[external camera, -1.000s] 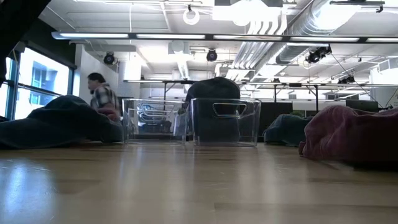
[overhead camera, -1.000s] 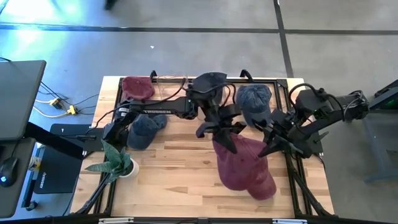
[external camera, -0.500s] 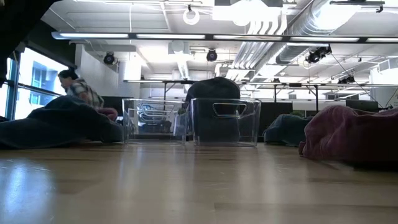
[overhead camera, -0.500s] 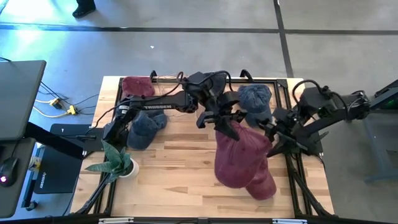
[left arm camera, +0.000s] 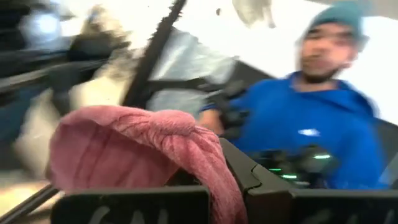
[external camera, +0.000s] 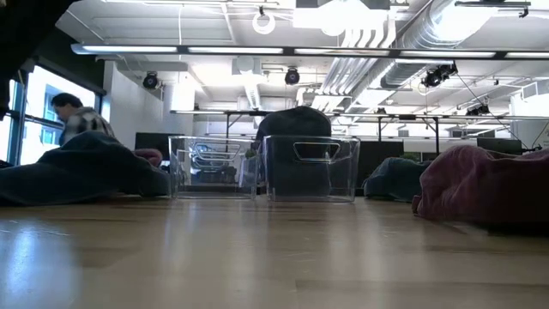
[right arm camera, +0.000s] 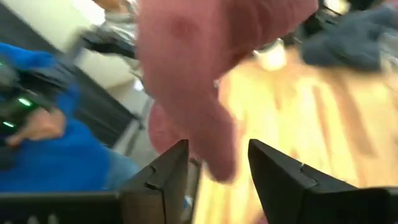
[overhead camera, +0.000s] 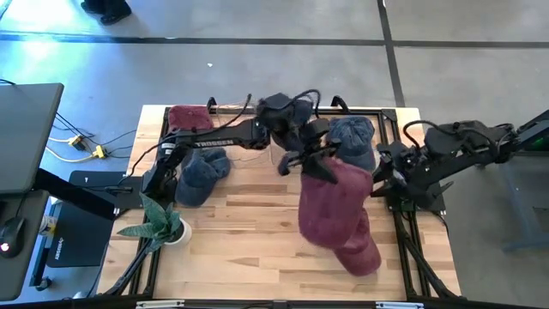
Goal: Pick & Place hat
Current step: Put the bottom left red cap into the left bin
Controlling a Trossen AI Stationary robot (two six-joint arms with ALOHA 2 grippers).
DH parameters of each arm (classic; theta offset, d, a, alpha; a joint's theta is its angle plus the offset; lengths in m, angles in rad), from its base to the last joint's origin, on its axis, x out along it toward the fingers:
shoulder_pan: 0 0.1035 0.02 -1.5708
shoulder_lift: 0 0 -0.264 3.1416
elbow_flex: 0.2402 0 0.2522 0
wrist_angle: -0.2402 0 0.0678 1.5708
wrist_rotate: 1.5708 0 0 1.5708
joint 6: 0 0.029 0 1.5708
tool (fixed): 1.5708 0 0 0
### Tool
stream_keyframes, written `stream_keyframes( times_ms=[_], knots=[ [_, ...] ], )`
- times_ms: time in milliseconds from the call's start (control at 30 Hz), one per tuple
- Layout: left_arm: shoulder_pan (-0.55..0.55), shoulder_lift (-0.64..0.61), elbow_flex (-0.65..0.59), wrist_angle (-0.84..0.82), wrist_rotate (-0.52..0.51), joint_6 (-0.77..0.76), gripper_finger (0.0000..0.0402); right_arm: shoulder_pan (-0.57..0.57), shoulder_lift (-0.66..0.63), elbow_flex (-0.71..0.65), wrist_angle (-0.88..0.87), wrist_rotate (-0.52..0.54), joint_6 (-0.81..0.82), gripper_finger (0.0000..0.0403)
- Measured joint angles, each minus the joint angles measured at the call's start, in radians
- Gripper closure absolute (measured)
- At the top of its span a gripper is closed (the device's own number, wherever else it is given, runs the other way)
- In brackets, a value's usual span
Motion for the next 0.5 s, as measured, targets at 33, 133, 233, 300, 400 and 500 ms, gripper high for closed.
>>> stream_keyframes(
  times_ms=[33, 133, 233, 300, 400, 500],
  knots=[
    [0.013, 0.000, 0.000, -0.079, -0.023, 0.053, 0.0401, 0.000, -0.011, 0.000, -0.035, 0.022, 0.000, 0.0231],
    [0.044, -0.028, -0.003, -0.335, -0.116, 0.232, 0.0401, 0.000, -0.045, 0.000, -0.119, 0.099, -0.001, 0.0215],
    [0.075, -0.075, 0.000, -0.540, -0.210, 0.379, 0.0401, -0.001, -0.085, 0.000, -0.167, 0.217, -0.002, 0.0207],
    [0.093, -0.098, 0.000, -0.642, -0.257, 0.457, 0.0401, -0.001, -0.106, 0.000, -0.178, 0.292, -0.011, 0.0206],
    [0.121, -0.108, 0.001, -0.744, -0.330, 0.545, 0.0401, -0.002, -0.123, 0.000, -0.171, 0.373, -0.038, 0.0206],
    [0.158, -0.143, -0.004, -0.867, -0.399, 0.624, 0.0401, -0.011, -0.106, 0.001, -0.170, 0.424, -0.053, 0.0205]
  ],
)
